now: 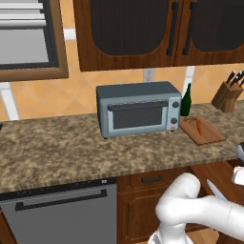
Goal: Place the appropriate cutting tool for cutting the carrot skin on the cutting board.
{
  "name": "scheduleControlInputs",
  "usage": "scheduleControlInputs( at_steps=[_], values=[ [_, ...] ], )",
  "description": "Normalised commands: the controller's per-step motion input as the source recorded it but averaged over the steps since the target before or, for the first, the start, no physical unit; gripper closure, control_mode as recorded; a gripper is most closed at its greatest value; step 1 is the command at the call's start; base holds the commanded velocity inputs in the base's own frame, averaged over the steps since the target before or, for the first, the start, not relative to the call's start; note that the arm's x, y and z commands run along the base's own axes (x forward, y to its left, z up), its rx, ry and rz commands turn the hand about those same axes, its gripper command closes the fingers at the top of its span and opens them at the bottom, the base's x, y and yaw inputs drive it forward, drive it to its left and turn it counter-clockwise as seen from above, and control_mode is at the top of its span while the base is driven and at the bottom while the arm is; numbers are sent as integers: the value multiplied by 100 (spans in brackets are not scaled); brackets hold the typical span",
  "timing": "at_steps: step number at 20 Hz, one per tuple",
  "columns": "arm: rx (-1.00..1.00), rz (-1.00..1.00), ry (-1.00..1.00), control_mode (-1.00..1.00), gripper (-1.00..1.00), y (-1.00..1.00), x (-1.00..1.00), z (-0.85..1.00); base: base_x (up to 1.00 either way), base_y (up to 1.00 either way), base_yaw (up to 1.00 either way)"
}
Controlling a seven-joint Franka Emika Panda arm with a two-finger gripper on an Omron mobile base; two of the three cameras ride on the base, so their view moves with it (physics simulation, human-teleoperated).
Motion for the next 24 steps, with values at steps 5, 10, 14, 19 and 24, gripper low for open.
scheduleControlInputs(
  at_steps=[5,10,14,19,24],
  values=[
    [-8,0,-11,-100,100,0,-57,100,0,0,0],
    [-13,0,-12,-100,100,0,5,100,0,0,0],
    [-10,1,-11,-100,100,0,42,98,0,0,0],
    [-4,6,-9,-100,100,0,68,75,0,0,0],
    [0,10,-5,-100,100,0,84,33,0,0,0]
  ],
)
